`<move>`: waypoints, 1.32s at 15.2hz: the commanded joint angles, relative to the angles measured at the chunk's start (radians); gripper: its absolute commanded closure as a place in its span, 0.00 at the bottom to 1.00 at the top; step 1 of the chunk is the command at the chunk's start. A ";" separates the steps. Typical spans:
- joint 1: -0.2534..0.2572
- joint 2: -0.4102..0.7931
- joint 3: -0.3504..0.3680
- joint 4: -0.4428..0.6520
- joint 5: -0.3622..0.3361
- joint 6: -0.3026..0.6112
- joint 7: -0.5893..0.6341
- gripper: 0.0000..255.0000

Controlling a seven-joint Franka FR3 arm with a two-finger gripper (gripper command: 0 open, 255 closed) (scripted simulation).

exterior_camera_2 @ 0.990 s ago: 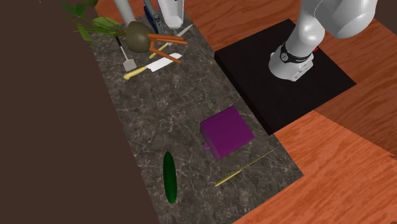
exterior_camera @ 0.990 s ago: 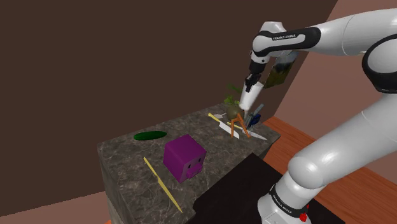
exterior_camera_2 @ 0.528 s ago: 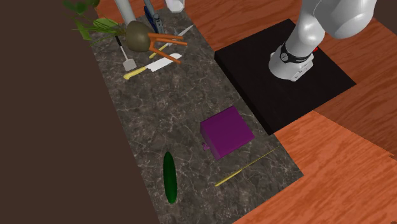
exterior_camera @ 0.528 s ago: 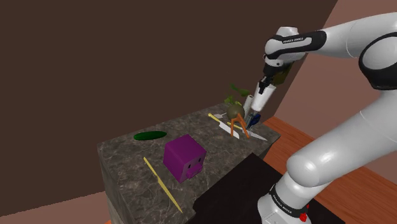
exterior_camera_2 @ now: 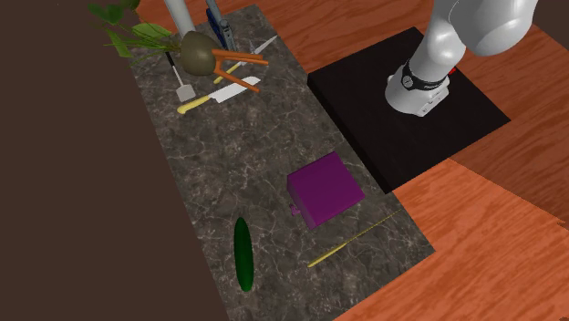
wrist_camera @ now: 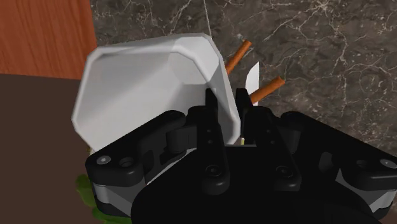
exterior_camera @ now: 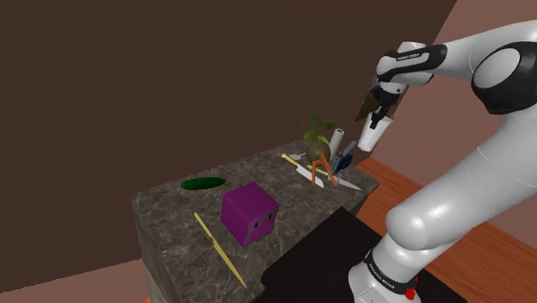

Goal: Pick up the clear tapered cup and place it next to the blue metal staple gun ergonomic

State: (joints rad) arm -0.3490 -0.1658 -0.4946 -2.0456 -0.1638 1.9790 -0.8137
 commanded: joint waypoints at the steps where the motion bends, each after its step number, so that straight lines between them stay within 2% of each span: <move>1: -0.016 0.033 -0.033 0.038 0.017 0.000 -0.060 1.00; 5: -0.054 0.112 -0.099 0.115 0.068 0.001 -0.183 1.00; 9: -0.107 0.218 -0.158 0.218 0.147 -0.009 -0.320 1.00; 20: -0.114 0.253 -0.155 0.103 0.170 0.134 -0.332 1.00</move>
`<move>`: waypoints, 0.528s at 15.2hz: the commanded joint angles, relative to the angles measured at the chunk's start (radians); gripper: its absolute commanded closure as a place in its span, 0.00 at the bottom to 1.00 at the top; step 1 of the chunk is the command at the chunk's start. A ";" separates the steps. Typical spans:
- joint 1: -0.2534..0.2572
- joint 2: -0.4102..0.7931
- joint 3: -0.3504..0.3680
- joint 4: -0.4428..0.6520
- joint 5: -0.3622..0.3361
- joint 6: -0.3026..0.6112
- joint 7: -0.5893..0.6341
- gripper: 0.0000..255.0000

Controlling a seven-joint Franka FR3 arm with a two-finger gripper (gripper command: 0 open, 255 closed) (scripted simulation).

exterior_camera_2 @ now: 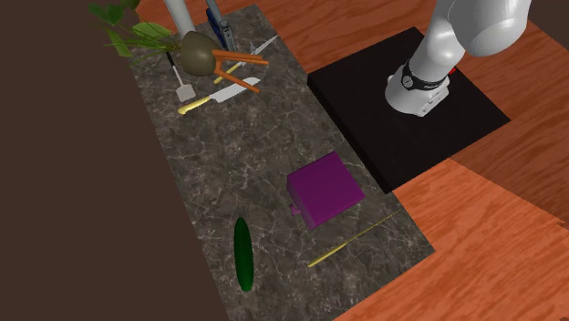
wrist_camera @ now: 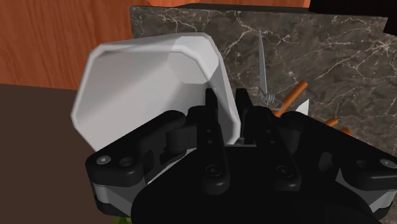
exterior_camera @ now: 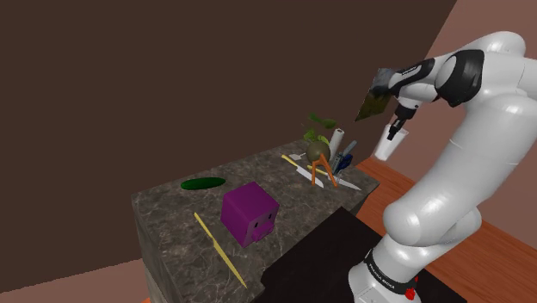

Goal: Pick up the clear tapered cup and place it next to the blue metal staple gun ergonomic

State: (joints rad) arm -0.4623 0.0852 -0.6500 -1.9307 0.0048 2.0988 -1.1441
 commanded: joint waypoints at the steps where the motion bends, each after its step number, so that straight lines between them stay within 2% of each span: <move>1: -0.001 0.007 0.000 -0.020 0.005 0.027 -0.003 1.00; 8: -0.008 0.046 0.004 -0.077 0.035 0.115 -0.021 1.00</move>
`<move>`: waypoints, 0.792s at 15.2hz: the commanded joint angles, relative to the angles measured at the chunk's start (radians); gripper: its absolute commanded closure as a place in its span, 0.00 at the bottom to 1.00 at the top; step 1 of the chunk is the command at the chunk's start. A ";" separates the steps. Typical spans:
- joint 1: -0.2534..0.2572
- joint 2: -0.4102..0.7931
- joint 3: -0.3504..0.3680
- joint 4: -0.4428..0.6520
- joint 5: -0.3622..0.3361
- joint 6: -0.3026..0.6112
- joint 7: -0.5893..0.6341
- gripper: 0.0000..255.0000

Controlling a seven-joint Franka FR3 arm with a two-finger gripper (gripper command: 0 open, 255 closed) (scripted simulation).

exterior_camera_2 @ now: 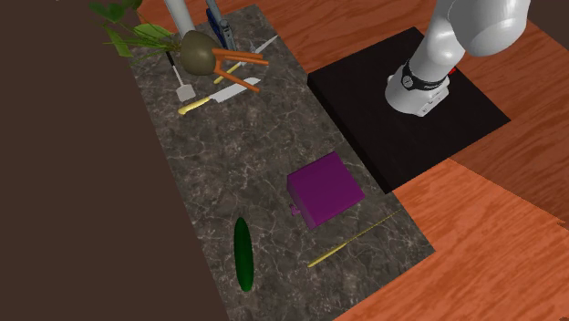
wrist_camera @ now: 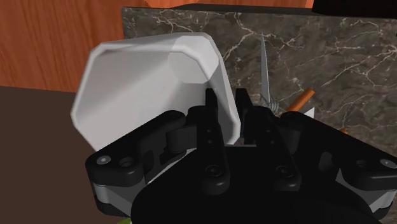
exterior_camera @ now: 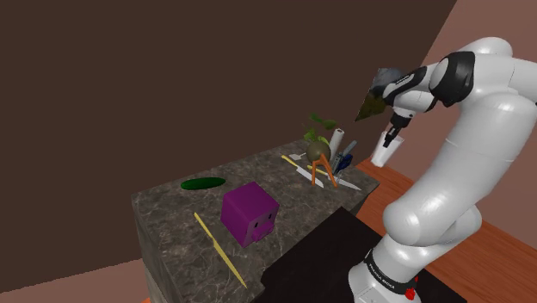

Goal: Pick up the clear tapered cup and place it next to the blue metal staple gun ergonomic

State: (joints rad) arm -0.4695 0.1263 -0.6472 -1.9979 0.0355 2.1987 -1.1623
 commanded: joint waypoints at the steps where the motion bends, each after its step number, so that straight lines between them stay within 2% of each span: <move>1: -0.002 0.012 0.002 -0.017 0.010 0.028 -0.005 1.00; 12: -0.022 0.097 0.021 -0.081 0.081 0.160 -0.049 1.00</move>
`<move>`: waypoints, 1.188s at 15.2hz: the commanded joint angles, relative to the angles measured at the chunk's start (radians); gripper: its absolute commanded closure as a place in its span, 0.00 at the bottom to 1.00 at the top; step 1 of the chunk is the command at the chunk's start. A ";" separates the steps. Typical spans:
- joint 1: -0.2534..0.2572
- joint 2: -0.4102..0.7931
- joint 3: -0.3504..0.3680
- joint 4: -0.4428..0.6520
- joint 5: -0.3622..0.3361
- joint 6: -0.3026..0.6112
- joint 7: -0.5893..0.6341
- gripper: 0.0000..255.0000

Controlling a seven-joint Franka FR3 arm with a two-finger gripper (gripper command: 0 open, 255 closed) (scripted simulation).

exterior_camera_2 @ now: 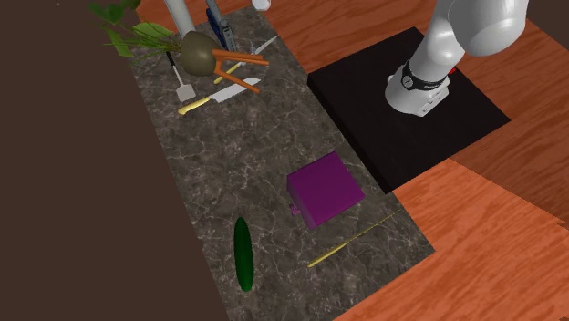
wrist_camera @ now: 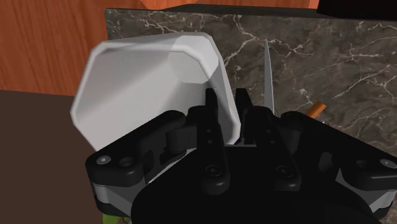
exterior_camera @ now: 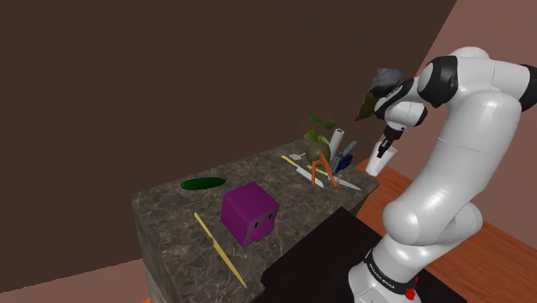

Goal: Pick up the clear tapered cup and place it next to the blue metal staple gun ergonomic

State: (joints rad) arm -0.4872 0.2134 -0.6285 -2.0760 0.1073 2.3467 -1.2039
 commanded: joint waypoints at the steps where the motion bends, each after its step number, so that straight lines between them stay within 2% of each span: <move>1: -0.007 0.019 0.005 -0.007 0.017 0.024 -0.013 1.00; 18: -0.072 0.188 0.087 -0.047 0.166 0.208 -0.107 1.00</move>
State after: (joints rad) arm -0.5537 0.3891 -0.5488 -2.1238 0.2630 2.5433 -1.3045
